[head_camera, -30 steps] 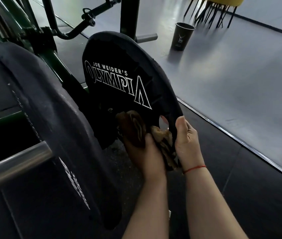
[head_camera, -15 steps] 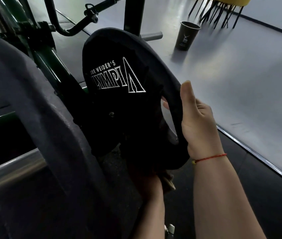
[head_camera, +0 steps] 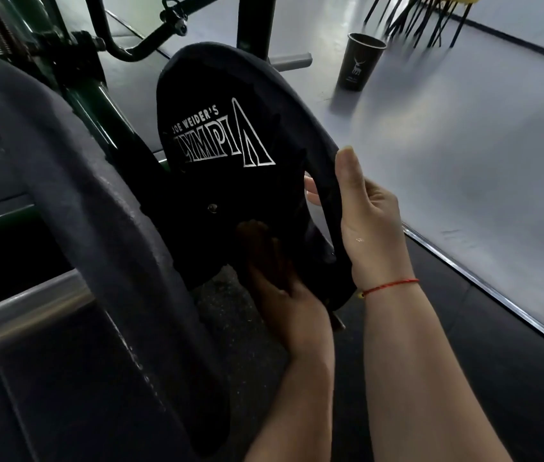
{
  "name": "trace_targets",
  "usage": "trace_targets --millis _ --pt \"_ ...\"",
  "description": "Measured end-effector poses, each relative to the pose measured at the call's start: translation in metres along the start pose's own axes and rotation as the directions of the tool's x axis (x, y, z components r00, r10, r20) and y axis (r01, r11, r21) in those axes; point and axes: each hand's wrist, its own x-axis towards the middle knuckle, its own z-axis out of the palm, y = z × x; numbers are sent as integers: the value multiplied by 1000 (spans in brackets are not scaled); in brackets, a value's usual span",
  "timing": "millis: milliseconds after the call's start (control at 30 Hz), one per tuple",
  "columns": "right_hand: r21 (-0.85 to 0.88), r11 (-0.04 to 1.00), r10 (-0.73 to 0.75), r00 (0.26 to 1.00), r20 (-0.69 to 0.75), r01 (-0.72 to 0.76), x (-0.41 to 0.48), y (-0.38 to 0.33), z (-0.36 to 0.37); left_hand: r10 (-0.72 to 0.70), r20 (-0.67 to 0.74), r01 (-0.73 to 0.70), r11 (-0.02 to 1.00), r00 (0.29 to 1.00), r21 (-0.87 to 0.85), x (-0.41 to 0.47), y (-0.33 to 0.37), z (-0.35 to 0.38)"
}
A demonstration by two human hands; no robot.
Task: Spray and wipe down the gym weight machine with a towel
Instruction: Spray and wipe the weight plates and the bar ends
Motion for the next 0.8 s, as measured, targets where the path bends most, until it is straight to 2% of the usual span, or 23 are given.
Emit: trace_targets --millis 100,233,400,433,500,567,633,800 --pt "-12 1000 27 999 27 -26 2 -2 -1 134 79 -136 991 988 18 -12 10 -3" --pt "-50 999 -15 999 30 17 1 -2 -2 321 110 -330 941 941 77 -13 21 -12" --pt "-55 998 38 999 -7 -39 -1 -5 -1 364 396 -433 896 843 99 -14 39 -40" --pt "-61 996 65 998 -11 -65 -2 -8 -1 314 460 -390 917 831 78 -12 44 -44" --pt "-93 989 119 993 -8 -119 -3 -12 -3 174 560 -219 976 810 13 -12 54 -48" --pt "-126 979 161 987 -9 -161 -2 -13 -4 82 608 -92 996 790 -15 -15 65 -47" --pt "-152 973 178 984 13 -174 -2 -14 -5 25 620 -44 999 784 15 -16 74 -45" --pt "-174 971 182 980 85 -166 -2 -10 -11 -20 613 -24 998 790 64 -14 83 -42"
